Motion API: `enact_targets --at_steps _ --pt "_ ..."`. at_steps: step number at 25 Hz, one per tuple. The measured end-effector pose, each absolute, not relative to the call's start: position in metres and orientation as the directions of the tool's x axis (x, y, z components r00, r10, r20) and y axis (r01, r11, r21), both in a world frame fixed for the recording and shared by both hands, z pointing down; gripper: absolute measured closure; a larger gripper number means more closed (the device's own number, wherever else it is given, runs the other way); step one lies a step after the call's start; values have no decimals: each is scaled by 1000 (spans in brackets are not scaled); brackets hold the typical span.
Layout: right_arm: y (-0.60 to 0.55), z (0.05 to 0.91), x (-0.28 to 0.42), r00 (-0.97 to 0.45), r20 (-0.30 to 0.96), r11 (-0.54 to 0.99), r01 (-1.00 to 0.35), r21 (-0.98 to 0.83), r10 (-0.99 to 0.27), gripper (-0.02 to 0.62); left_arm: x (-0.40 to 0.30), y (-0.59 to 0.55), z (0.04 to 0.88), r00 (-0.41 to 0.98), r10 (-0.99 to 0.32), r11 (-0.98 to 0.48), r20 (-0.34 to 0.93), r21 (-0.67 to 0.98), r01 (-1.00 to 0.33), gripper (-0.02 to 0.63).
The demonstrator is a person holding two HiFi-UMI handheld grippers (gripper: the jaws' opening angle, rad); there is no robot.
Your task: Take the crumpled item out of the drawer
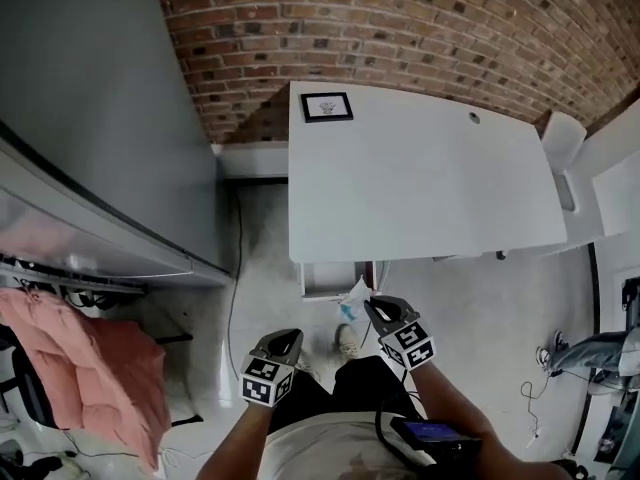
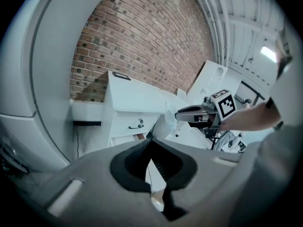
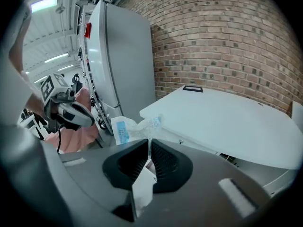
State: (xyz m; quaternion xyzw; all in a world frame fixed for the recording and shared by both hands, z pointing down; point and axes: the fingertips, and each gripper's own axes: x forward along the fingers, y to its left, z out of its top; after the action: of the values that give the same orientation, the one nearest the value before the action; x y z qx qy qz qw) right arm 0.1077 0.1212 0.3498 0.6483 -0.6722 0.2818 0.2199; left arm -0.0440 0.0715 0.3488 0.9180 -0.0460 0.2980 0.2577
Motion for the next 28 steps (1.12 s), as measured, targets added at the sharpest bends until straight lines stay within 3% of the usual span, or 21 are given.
enact_targets --at_steps 13,28 --pt "126 246 113 -60 519 7 -995 -103 -853 565 -28 82 259 870 42 -907 491 384 -173 603" --pt "166 209 105 23 474 -80 -992 -100 -880 566 -31 88 216 904 58 -932 424 347 -103 603"
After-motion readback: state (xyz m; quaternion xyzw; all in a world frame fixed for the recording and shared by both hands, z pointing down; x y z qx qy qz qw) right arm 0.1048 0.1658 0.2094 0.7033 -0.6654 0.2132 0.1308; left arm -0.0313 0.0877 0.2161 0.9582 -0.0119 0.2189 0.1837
